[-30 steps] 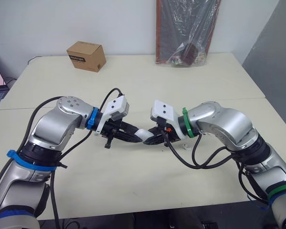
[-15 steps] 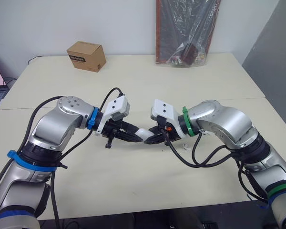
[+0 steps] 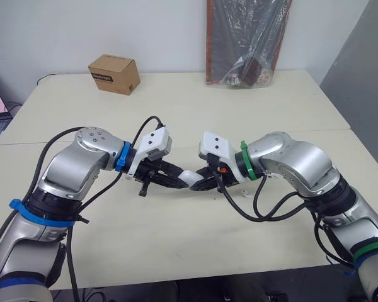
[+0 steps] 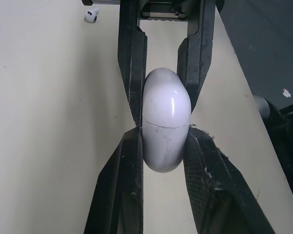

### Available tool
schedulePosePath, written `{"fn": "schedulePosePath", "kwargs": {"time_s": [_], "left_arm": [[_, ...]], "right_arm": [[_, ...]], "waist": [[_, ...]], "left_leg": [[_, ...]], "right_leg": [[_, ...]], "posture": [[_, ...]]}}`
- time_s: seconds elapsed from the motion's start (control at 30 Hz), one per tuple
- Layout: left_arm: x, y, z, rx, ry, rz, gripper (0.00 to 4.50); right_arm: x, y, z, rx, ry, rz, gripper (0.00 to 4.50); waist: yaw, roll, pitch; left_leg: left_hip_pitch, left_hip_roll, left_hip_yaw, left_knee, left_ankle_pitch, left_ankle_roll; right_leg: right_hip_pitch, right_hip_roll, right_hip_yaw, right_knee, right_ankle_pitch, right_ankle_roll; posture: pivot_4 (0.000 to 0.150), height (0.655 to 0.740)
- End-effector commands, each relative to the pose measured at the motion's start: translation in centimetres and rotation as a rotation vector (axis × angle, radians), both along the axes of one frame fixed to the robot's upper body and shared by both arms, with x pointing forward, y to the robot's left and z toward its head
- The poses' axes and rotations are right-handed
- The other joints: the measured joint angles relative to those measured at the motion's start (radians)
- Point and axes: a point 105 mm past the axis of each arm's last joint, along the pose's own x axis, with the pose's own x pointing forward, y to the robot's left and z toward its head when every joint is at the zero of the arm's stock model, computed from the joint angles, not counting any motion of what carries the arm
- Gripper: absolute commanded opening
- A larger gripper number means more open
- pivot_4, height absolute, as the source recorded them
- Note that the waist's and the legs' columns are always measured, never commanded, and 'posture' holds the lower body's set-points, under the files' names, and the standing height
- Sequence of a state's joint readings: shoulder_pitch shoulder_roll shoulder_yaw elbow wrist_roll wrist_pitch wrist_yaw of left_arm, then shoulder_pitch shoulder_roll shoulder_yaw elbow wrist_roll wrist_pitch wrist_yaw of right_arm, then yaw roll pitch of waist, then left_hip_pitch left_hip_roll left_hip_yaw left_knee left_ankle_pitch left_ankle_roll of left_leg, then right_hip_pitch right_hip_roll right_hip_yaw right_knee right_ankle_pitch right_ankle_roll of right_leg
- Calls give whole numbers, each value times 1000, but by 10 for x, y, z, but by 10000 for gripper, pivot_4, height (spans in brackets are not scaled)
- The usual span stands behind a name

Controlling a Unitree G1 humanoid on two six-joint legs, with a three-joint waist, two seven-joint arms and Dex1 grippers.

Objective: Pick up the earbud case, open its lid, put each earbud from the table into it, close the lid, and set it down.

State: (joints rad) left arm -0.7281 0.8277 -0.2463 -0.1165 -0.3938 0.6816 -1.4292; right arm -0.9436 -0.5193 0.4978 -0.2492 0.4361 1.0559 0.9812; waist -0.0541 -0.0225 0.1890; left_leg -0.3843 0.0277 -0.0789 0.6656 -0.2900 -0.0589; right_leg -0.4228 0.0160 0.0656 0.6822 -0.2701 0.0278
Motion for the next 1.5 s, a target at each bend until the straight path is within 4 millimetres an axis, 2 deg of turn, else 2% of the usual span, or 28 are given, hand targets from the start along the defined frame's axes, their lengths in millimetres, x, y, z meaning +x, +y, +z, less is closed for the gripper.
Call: {"fn": "schedulePosePath", "kwargs": {"time_s": [0.03, 0.23, 0.43, 0.7, 0.8, 0.87, 0.93, 1.07, 1.27, 1.5], "left_arm": [[-7, -8, 4, -12, -37, -53, 7779], [-4, -9, 4, -14, -60, -40, 7779], [-2, -9, 4, -23, -68, -24, 7780], [4, -3, 4, -115, -92, 60, 7780], [6, -1, 7, -207, -110, 109, 7780], [10, 1, 9, -269, -140, 142, 7780], [14, 6, 9, -380, -87, 203, 7780], [13, 10, -6, -382, -86, 200, 7780], [15, 13, -10, -507, -140, 227, 7780], [12, 12, -16, -571, -109, 219, 7780]], "right_arm": [[-2, 8, 19, 38, -82, 38, 7779], [-3, 7, 18, 35, -65, 43, 7779], [-4, 4, 19, 27, -60, 50, 27087], [-11, -6, 27, 62, -30, 47, 27087], [-10, -13, 29, 73, -37, 16, 27087], [-7, -17, 30, 92, -47, -21, 27087], [2, -23, 32, 132, -25, -141, 27087], [5, -26, 36, 231, -83, -218, 27087], [10, -31, 38, 404, -163, -360, 27087], [8, -29, 22, 447, -128, -419, 27087]], "waist": [[0, 0, 0], [0, 0, 0], [-1, 0, 0], [0, 0, 0], [1, 0, 0], [3, 0, 0], [5, 0, 0], [7, 0, 0], [10, 0, -1], [10, 0, -1]], "left_leg": [[0, 0, 0, 0, 0, 0], [0, 0, 0, 0, 0, 0], [0, 0, 0, 0, 0, 0], [0, 0, 0, 1, 0, 0], [0, 0, -1, 1, 0, 0], [0, 0, -1, 1, 0, 0], [0, 0, -1, 1, 0, 0], [1, 0, -1, 2, 0, 0], [1, 0, 0, 2, 0, 0], [1, 0, 0, 2, 0, 0]], "right_leg": [[0, 0, 0, 0, 0, 0], [0, 0, 0, 0, 0, 0], [0, 0, 0, 0, 0, 0], [0, 0, 0, 0, 0, 0], [0, -1, 0, 0, 0, 0], [1, -1, -1, 0, 0, 0], [1, -1, 0, 0, 0, 0], [1, -1, 0, 2, 0, 0], [1, -2, 0, 2, 0, 0], [2, -1, 0, 2, 0, 0]], "posture": [[1500, 7400], [1500, 7400], [1500, 7400], [1500, 7400], [1500, 7400], [1500, 7400], [1500, 7400], [1500, 7400], [1500, 7400], [1500, 7400]]}}
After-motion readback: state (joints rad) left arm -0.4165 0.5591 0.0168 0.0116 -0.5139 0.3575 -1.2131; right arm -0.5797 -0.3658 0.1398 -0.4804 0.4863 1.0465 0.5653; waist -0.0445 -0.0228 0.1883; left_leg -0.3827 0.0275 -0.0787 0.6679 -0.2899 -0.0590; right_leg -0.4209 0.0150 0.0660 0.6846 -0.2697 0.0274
